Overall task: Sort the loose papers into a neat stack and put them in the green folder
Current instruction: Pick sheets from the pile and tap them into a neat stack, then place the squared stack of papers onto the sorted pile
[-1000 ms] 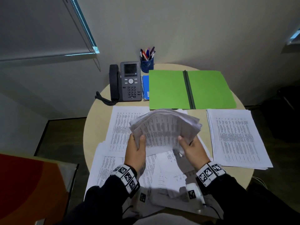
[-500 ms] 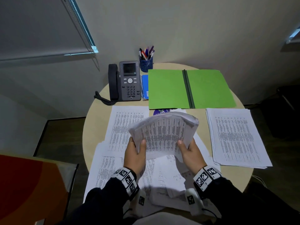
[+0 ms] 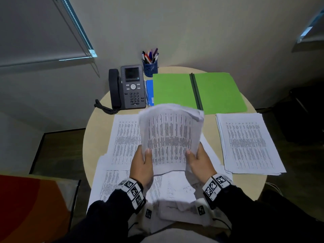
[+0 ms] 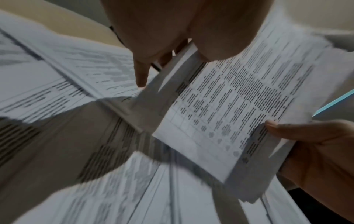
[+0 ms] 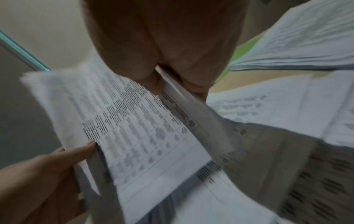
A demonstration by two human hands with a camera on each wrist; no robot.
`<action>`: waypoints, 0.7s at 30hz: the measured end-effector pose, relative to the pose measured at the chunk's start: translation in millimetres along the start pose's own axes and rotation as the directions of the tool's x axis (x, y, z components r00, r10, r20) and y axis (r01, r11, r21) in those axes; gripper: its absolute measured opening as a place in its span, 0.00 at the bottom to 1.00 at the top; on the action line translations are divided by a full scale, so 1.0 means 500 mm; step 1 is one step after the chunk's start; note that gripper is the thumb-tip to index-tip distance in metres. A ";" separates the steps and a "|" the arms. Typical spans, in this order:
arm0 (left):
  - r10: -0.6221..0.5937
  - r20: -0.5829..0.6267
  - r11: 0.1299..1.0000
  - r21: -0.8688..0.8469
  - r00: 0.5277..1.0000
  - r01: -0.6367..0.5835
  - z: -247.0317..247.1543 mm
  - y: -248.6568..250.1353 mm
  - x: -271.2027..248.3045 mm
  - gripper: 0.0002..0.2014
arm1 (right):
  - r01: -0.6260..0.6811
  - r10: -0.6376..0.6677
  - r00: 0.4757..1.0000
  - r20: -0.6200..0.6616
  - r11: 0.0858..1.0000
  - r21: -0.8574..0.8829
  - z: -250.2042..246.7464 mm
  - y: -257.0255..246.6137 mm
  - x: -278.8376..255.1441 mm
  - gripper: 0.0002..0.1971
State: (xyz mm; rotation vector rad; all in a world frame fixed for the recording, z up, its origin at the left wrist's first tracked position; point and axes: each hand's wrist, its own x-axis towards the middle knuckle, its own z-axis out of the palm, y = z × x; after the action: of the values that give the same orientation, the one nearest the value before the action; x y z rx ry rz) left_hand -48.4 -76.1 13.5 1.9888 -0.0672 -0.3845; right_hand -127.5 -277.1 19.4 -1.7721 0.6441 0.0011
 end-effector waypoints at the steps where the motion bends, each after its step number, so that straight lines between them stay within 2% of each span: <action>1: 0.020 -0.022 1.000 -0.001 1.000 -0.020 -0.003 0.014 0.002 0.06 | 0.028 -0.027 0.999 -0.027 0.999 0.021 -0.006 -0.007 0.000 0.15; 5: 0.045 -0.072 0.998 -0.035 0.996 -0.048 -0.008 0.029 0.018 0.11 | 0.103 -0.097 0.993 -0.065 0.990 0.092 -0.026 -0.023 0.006 0.17; 9: -0.093 -0.007 0.996 -0.018 0.996 0.093 0.007 -0.002 0.015 0.20 | -0.015 0.015 1.000 -0.003 0.997 0.073 -0.025 -0.003 0.011 0.22; 12: -0.131 0.026 0.991 -0.006 0.991 0.131 0.015 -0.008 0.008 0.22 | -0.095 0.094 0.995 0.027 0.994 0.057 -0.041 0.009 0.010 0.30; 17: -0.198 0.159 0.980 0.063 0.967 0.190 0.027 -0.001 -0.005 0.24 | -0.260 0.252 0.961 0.115 0.963 0.063 -0.060 0.020 0.004 0.16; 19: -0.247 0.214 0.968 0.101 0.945 0.231 0.033 0.005 -0.006 0.30 | -0.293 0.283 0.953 0.111 0.951 0.095 -0.070 0.023 0.000 0.16; 21: -0.264 0.259 0.963 0.120 0.929 0.240 0.036 0.010 -0.009 0.33 | -0.280 0.278 0.956 0.091 0.960 0.008 -0.082 0.034 -0.002 0.16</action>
State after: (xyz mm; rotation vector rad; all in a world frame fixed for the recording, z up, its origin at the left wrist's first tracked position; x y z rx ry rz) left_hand -57.7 -93.2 12.1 2.0226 -0.0009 -0.8360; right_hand -148.5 -316.0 17.3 -1.6380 0.8206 0.2649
